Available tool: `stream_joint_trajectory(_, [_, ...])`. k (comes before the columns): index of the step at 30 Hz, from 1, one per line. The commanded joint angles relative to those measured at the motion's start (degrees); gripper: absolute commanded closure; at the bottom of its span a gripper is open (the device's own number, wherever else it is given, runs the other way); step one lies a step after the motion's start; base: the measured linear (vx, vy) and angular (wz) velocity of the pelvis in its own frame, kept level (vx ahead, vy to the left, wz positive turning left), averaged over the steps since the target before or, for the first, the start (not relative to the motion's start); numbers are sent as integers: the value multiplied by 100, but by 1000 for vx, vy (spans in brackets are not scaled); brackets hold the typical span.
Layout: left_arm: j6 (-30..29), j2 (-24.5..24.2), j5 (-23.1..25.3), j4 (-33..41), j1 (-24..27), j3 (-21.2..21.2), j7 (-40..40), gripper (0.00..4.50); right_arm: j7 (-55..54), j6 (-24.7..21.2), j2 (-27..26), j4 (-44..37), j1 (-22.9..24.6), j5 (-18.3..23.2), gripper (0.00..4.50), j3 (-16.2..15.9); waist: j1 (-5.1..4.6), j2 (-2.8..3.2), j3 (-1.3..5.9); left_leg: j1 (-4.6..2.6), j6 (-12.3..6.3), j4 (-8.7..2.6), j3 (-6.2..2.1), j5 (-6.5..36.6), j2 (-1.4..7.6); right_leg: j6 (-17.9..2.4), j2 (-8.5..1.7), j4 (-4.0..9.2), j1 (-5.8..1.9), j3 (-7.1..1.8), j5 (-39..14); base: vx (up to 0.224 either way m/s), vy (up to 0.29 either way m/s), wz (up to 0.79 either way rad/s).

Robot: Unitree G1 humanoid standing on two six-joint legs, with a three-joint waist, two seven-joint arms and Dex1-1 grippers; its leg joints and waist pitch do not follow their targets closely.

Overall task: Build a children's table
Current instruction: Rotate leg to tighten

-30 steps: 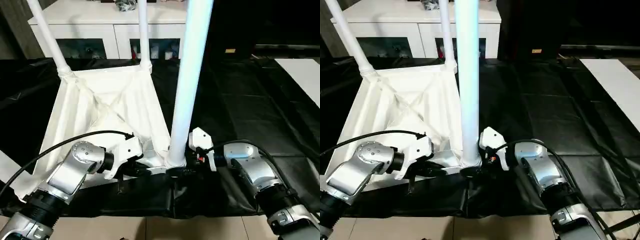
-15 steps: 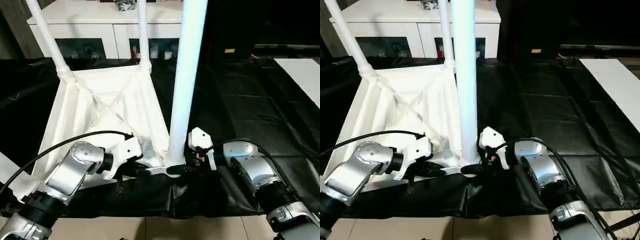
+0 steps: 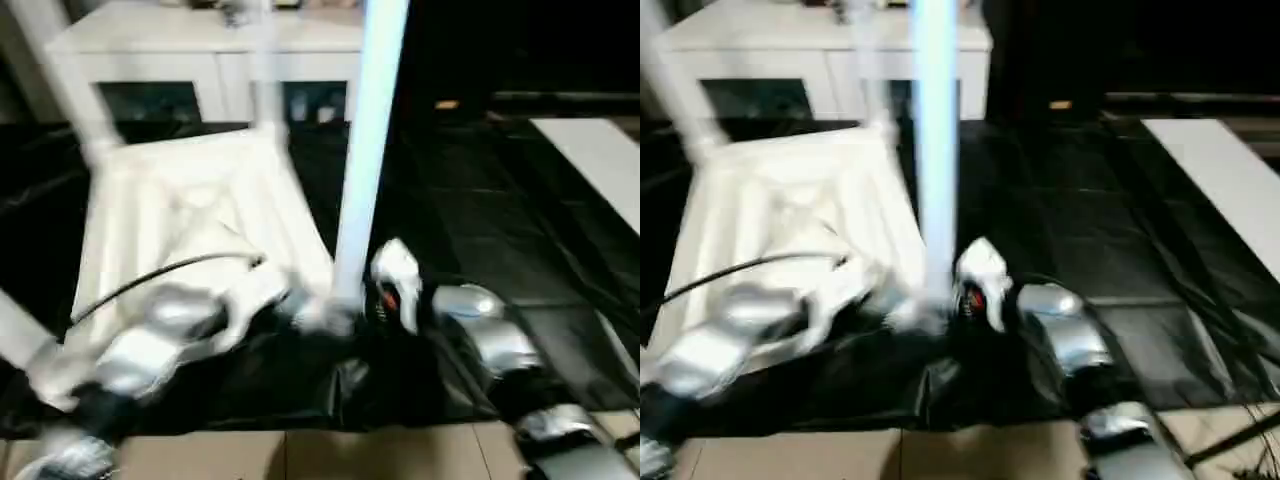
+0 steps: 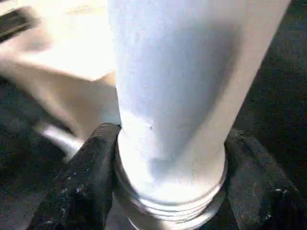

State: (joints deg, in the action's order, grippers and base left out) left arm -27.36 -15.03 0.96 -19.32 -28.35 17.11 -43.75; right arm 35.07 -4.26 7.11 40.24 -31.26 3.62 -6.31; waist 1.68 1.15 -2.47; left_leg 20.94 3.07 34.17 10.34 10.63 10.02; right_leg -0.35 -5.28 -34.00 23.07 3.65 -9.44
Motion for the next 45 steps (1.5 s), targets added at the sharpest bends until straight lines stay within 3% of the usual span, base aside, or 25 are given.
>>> stream_joint_trajectory(1, [-101,213,-62,-363,-126,-333,748,450,-443,-187,-220,156,0,-22,183,-8,2,-47,296,-72,30,-462,-131,1987,216,-843,-304,530,-181,-198,-2824,0,0,0])
stream_joint_trajectory(4, [23,685,-20,-1039,-526,-506,1429,450,-1568,-237,-544,600,-185,-146,183,204,-8,-35,305,-57,-32,-457,-129,1972,193,-764,-298,566,-171,-183,-2875,0,0,0])
stream_joint_trajectory(5, [157,788,77,-1327,-676,-476,1607,450,-1868,-171,-673,773,-289,-156,183,269,-2,25,305,-65,-33,-451,-129,1993,184,-744,-300,580,-153,-181,-2912,0,0,0])
stream_joint_trajectory(6, [246,848,145,-1512,-771,-449,1717,450,-2037,-127,-756,877,-355,-153,183,309,-12,4,312,-78,-39,-452,-135,2066,181,-710,-289,593,-144,-168,-2927,0,0,0])
stream_joint_trajectory(8, [361,868,315,-1776,-930,-323,1774,450,-2212,81,-831,1000,-493,-427,183,126,-19,104,321,-63,-21,-469,-153,2143,191,-694,-287,592,-161,-156,-2790,0,0,0])
stream_joint_trajectory(9, [368,826,379,-1800,-961,-242,1692,450,-2013,215,-843,962,-521,-489,183,20,-28,66,328,-50,-49,-473,-146,2150,188,-727,-280,581,-180,-155,-2665,0,0,0])
stream_joint_trajectory(11, [357,765,423,-1816,-985,-159,1557,450,-1385,331,-864,806,-492,-322,183,-7,-9,83,341,-32,-141,-471,-139,2070,201,-813,-293,553,-202,-169,-2444,0,0,0])
stream_joint_trajectory(13, [371,704,446,-1841,-995,-101,1468,450,-1194,429,-818,730,-475,-284,127,-6,2,99,345,-21,-207,-469,-131,1961,210,-927,-289,537,-217,-169,-2231,0,0,0])
stream_joint_trajectory(16, [398,490,476,-1720,-908,23,1141,450,-898,499,-598,648,-496,-272,111,-39,0,102,346,-6,-252,-470,-132,1964,217,-1001,-298,516,-233,-165,-2147,0,0,0])
stream_joint_trajectory(18, [510,263,451,-1442,-749,177,601,450,-271,420,-360,423,-437,-147,75,-102,-31,58,339,54,-268,-492,-152,1878,220,-944,-296,501,-287,-148,-2227,0,0,0])
stream_joint_trajectory(20, [448,-16,374,-1027,-533,359,5,450,451,474,-43,122,-309,-105,75,-279,-23,43,341,32,-317,-479,-159,1889,249,-961,-325,507,-282,-163,-2267,0,0,0])
stream_joint_trajectory(21, [401,-97,356,-910,-475,408,-125,450,642,521,52,42,-268,-117,75,-343,-39,75,341,31,-333,-480,-148,1837,270,-1033,-319,488,-262,-179,-2111,0,0,0])
stream_joint_trajectory(23, [947,-586,202,-349,-151,705,-1051,450,1812,647,577,-505,54,-56,75,-722,-32,16,354,34,-370,-471,-142,1694,276,-1143,-303,461,-276,-180,-1803,0,0,0])
stream_joint_trajectory(26, [1116,-1087,-95,293,189,926,-1906,450,2497,684,927,-797,231,-41,75,-876,20,61,357,4,-443,-466,-128,1578,309,-1342,-303,379,-262,-199,-1381,17,-1,1])
stream_joint_trajectory(28, [1017,-1311,-232,660,351,904,-2119,450,2825,598,1075,-911,261,48,75,-883,29,65,343,-2,-465,-475,-105,1437,316,-1514,-283,343,-266,-203,-1075,0,0,0])
stream_joint_trajectory(30, [952,-1370,-272,781,400,870,-2169,450,2936,537,1113,-951,259,110,75,-875,74,80,338,-53,-461,-466,-76,1447,325,-1582,-272,345,-230,-216,-1030,0,0,0])
stream_joint_trajectory(33, [889,-1545,-328,1075,512,789,-2350,450,3129,447,1172,-1041,235,231,75,-864,156,86,322,-86,-370,-484,-59,1533,336,-1555,-262,347,-206,-230,-1164,0,0,0])
stream_joint_trajectory(35, [902,-1649,-365,1183,547,764,-2458,450,3231,406,1173,-1089,218,292,75,-857,134,69,312,-38,-271,-509,-80,1668,321,-1470,-275,343,-252,-233,-1349,0,0,0])
stream_joint_trajectory(38, [897,-1717,-377,1247,558,751,-2501,450,3412,346,1169,-1107,203,296,75,-892,123,63,309,-57,-180,-508,-85,1787,314,-1341,-291,379,-227,-249,-1624,0,0,0])
stream_joint_trajectory(40, [879,-1715,-368,1252,553,731,-2484,450,3532,325,1203,-1088,210,257,75,-968,126,44,310,-50,-186,-502,-81,1714,307,-1324,-288,377,-231,-252,-1591,0,0,0])
stream_joint_trajectory(41, [871,-1714,-367,1252,550,726,-2481,450,3562,320,1216,-1082,213,246,101,-988,130,46,313,-48,-186,-498,-83,1675,307,-1328,-292,372,-235,-253,-1567,0,0,0])
stream_joint_trajectory(45, [824,-1726,-362,1281,564,698,-2470,450,3631,302,1270,-1049,213,232,126,-1018,136,58,328,-39,-233,-483,-80,1495,304,-1397,-283,344,-248,-246,-1308,0,0,0])
